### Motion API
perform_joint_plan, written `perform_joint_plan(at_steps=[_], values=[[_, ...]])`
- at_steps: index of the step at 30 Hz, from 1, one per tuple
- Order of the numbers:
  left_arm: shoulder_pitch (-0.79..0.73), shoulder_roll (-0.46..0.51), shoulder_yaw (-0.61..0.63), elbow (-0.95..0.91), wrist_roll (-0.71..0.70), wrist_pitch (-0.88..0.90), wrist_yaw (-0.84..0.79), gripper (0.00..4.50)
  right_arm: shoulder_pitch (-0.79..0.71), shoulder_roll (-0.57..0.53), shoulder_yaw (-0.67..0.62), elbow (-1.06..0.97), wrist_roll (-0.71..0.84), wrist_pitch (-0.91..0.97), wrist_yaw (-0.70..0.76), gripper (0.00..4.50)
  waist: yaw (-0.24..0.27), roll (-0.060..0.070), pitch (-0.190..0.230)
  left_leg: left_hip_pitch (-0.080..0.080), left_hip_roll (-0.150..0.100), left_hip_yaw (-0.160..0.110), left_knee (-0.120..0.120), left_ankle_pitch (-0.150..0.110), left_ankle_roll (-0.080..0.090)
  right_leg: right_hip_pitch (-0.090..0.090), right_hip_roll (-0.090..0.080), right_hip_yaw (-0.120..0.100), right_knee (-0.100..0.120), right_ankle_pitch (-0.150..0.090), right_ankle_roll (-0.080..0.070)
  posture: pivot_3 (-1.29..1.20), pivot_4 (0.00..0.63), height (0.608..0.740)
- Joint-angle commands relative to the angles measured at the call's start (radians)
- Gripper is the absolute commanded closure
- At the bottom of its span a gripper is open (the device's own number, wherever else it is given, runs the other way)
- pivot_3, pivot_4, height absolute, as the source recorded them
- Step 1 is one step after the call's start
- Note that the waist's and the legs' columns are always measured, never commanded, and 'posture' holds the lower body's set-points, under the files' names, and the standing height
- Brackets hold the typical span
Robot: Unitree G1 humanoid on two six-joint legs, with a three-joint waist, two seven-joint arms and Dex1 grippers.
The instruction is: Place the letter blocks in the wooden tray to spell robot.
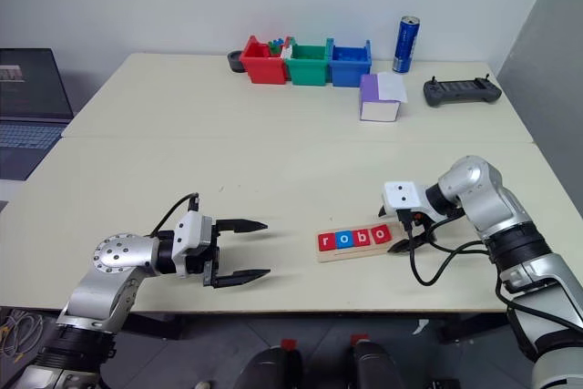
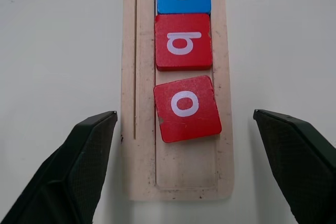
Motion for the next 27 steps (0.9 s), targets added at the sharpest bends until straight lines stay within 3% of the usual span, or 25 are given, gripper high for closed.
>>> perform_joint_plan(at_steps=[1,9,13,23,27], values=[[-0.004,0.010,0.012,-0.027,-0.012,-0.006,-0.005,0.00,-0.022,-0.027,-0.042,-0.056,0.046,0.028,0.045,0.02,0.000,0.000,0.000,0.000,0.000,0.000,0.000,0.000,0.000,0.000,0.000,0.000,0.000,0.000,0.000,0.00,0.150,0.740],[-0.009,0.004,0.006,-0.023,-0.011,-0.008,-0.005,0.00,-0.026,-0.002,-0.100,0.018,0.080,0.091,-0.051,0.02,0.000,0.000,0.000,0.000,0.000,0.000,0.000,0.000,0.000,0.000,0.000,0.000,0.000,0.000,0.000,0.00,0.150,0.740],[-0.008,0.002,0.005,-0.022,-0.012,-0.008,-0.006,0.00,-0.019,0.015,-0.112,0.063,0.081,0.064,-0.073,0.87,0.000,0.000,0.000,0.000,0.000,0.000,0.000,0.000,0.000,0.000,0.000,0.000,0.000,0.000,0.000,0.00,0.150,0.740],[-0.002,0.004,0.006,-0.033,-0.012,-0.003,-0.003,0.00,-0.053,0.049,-0.111,0.145,0.065,0.007,-0.092,4.36,-0.001,0.000,0.000,0.000,0.000,0.000,0.000,0.000,0.000,0.000,0.000,0.000,0.000,0.000,0.000,0.00,0.150,0.740],[0.006,0.007,0.008,-0.042,-0.014,0.001,0.000,0.00,-0.060,0.062,-0.099,0.177,0.047,-0.018,-0.107,4.44,-0.001,0.000,0.000,0.000,0.000,0.000,0.000,0.000,0.000,0.000,0.000,0.000,0.000,0.000,0.000,0.00,0.150,0.740]])
